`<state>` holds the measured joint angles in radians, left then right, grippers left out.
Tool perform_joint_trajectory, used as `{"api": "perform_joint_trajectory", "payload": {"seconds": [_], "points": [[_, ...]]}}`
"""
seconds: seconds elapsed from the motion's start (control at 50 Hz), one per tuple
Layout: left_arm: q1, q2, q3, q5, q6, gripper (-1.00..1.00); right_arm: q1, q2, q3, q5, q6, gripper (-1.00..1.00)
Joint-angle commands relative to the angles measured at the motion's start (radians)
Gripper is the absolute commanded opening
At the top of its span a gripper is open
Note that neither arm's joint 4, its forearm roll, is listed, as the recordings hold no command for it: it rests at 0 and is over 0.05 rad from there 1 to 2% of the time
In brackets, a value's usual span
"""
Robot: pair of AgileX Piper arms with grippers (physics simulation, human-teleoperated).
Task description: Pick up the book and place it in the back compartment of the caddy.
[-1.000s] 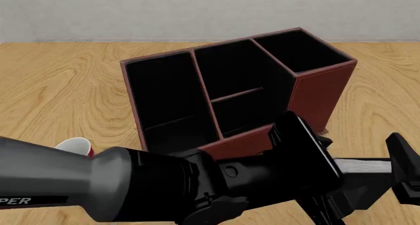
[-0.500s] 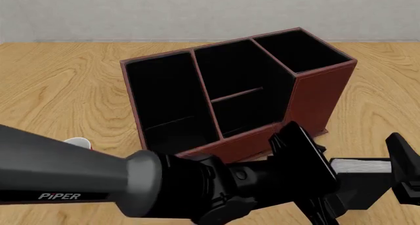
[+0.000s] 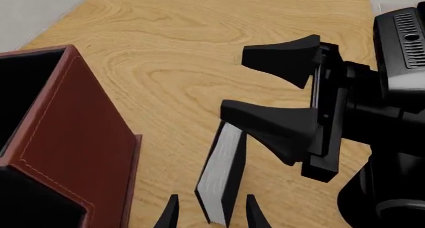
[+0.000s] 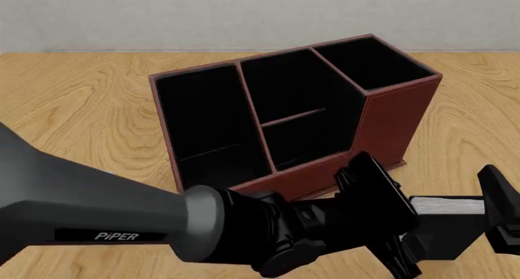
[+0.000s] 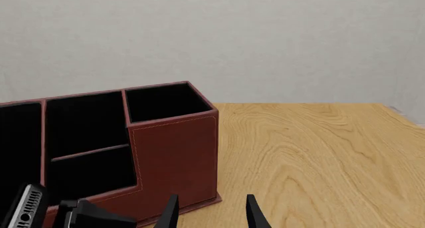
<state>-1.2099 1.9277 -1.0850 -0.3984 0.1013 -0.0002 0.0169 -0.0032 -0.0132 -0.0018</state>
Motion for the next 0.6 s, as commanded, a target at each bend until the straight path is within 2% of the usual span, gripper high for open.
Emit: {"api": "perform_joint_trajectory", "payload": {"seconds": [0.02,0.6], "points": [[-0.005,0.016,-0.014,0.004,-0.006,1.0,0.0,0.0,0.0,0.0,0.001,1.0],[-0.002,0.065,-0.056,0.025,-0.017,1.0,0.0,-0.002,0.0,0.001,-0.002,1.0]]}}
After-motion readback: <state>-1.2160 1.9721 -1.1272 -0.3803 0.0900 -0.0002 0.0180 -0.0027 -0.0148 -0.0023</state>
